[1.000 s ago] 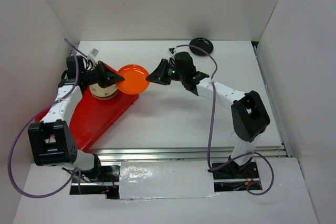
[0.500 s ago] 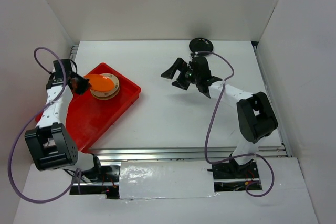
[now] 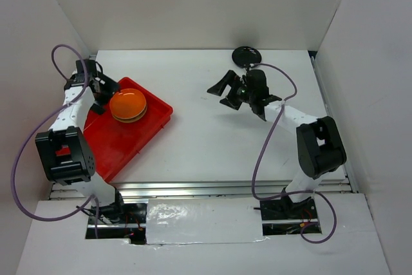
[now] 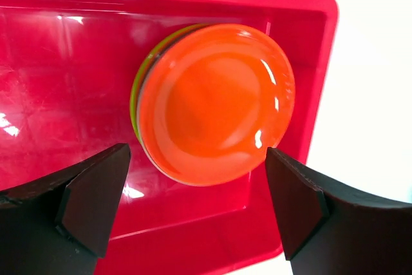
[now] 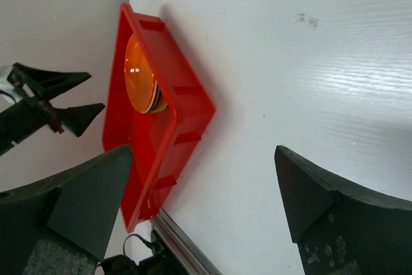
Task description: Place the plates into the plastic bin on the countertop
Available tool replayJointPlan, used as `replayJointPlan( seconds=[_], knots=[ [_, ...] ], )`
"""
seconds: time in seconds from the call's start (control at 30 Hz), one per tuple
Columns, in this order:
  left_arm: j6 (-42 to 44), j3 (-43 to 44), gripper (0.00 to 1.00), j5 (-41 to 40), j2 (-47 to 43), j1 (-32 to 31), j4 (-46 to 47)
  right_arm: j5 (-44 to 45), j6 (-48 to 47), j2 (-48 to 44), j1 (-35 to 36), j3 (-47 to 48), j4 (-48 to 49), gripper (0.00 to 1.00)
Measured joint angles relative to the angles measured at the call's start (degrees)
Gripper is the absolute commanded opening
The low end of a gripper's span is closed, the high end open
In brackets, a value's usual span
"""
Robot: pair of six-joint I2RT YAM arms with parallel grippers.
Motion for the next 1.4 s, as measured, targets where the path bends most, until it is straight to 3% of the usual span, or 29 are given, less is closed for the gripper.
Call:
replayJointPlan(
  seconds=[0.2,0.4,0.6,1.1,1.4],
  knots=[
    [0.61,1.86,0.99,-3.37,-0.11,-1.66,-5.49,4.44,0.15,3.65,-3.52,4.94,-5.99,1.00],
    [4.66,-5.09,0.99,-2.10,-6.58,-2.62,-6.93,11.93,4.63,15.87,-12.11,14.23,-9.44,1.00],
    [9.86,-5.44,0.99,2.38,-15.45,-5.31,-5.35,13.62,9.46,29.46,-17.97,25.64,-9.90,1.00],
    [13.51,-5.75,0.99,11.08,-16.35,-8.50,-1.97,14.95,23.82,46.58,-20.44,47.95,-6.47,0.95],
    [13.73,-5.90,0.99,13.14,-16.92,-10.03,-0.98,18.97,27.71,50.82,-20.87,53.99,-6.34,0.82]
  ],
)
